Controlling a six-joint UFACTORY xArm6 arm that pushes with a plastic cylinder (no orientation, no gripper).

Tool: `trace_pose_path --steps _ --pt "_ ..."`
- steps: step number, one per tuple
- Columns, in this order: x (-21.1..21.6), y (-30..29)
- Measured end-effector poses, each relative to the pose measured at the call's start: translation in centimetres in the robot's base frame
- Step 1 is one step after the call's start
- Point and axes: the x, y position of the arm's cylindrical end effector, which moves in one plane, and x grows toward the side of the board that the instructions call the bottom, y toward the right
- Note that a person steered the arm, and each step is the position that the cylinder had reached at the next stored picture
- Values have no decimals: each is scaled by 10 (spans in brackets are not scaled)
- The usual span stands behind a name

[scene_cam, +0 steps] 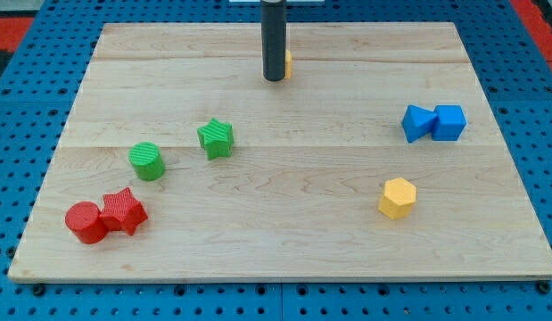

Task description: Move the green star to the bottom of the yellow heart

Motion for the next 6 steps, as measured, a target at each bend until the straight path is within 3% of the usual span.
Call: trace_pose_path --steps 1,2,3,4,6 --pt "43 -16" --pt "152 -51" --pt "222 -73" --pt "220 -74" --pt "142 -112"
